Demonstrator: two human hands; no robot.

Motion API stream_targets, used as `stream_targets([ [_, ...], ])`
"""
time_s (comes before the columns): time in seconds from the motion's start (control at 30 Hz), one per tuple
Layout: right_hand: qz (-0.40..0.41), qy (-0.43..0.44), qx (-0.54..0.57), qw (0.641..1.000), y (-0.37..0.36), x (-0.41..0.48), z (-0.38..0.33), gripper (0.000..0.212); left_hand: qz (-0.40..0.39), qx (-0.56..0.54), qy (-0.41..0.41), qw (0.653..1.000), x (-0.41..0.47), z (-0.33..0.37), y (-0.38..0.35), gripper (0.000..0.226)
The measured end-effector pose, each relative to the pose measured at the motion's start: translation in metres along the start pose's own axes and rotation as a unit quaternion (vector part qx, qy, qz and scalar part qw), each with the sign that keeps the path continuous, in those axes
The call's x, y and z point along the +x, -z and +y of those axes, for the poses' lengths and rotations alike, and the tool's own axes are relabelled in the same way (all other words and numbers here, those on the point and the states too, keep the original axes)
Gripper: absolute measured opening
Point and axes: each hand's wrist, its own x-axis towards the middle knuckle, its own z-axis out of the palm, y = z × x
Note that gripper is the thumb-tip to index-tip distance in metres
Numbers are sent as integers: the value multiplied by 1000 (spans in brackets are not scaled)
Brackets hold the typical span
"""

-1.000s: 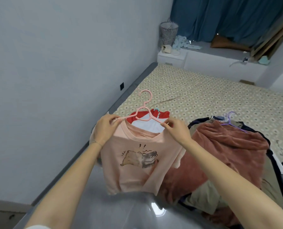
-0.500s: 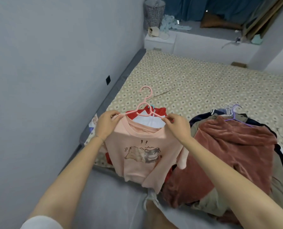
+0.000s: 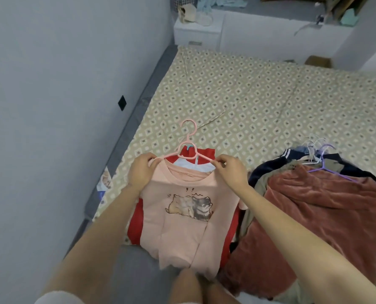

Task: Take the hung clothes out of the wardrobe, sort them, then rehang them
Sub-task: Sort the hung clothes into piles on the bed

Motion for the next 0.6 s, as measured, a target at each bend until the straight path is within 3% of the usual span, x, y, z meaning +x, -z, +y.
stream_targets([
  [0.33,-49,-119,-20,991,-78,90,63,18,-91,65,13,994,97,-60,-99,25],
  [0.6,-50,-145,-49,987,-159,158,117,17,-80,108,-3,991,155,-135,-179,22],
])
